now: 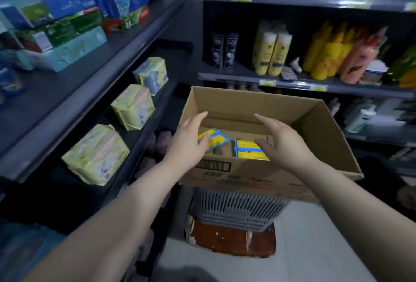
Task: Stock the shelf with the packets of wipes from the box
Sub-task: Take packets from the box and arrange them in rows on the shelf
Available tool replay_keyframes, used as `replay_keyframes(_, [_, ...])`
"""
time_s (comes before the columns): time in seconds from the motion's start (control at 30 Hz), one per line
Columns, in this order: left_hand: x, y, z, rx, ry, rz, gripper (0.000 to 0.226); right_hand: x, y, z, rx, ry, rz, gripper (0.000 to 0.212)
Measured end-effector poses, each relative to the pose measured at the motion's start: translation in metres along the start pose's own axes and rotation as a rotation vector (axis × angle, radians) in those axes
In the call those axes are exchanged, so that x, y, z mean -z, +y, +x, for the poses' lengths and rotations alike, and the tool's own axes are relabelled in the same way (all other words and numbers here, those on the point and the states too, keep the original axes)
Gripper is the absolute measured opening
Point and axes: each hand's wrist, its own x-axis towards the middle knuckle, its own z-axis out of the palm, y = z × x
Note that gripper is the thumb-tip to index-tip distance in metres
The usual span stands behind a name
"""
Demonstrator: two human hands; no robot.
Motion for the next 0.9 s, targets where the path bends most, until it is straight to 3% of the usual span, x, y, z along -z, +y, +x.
replay_keyframes(0.2, [-0.009, -0.017, 0.039, -0.038, -0.045, 0.151, 0.046, -0.019, 0.037, 0.055, 0.038, -0.174, -0.071, 0.068])
replay_keyframes(0.33, [-0.016, -0.024, 0.038, -0.001, -0.096, 0.229, 0.046, -0.051, 0.071, 0.092, 0.097, -0.463, -0.243, 0.076])
replay_keyframes(0.53, [-0.018, -0.023, 0.041, 0.042, -0.105, 0.256, 0.043, -0.103, 0.111, 0.119, 0.277, -0.824, -0.486, 0.071])
replay_keyframes(0.77, [-0.022, -0.033, 0.043, 0.038, -0.133, 0.277, 0.047, -0.121, 0.136, 0.118, 0.385, -0.825, -0.508, 0.087])
replay_keyframes(0.83, [-0.023, -0.030, 0.050, 0.052, -0.158, 0.261, 0.051, -0.118, 0.135, 0.121, 0.358, -0.796, -0.469, 0.079])
replay_keyframes(0.9, [-0.024, -0.024, 0.059, 0.068, -0.161, 0.232, 0.050, -0.109, 0.132, 0.131, 0.300, -0.693, -0.408, 0.057])
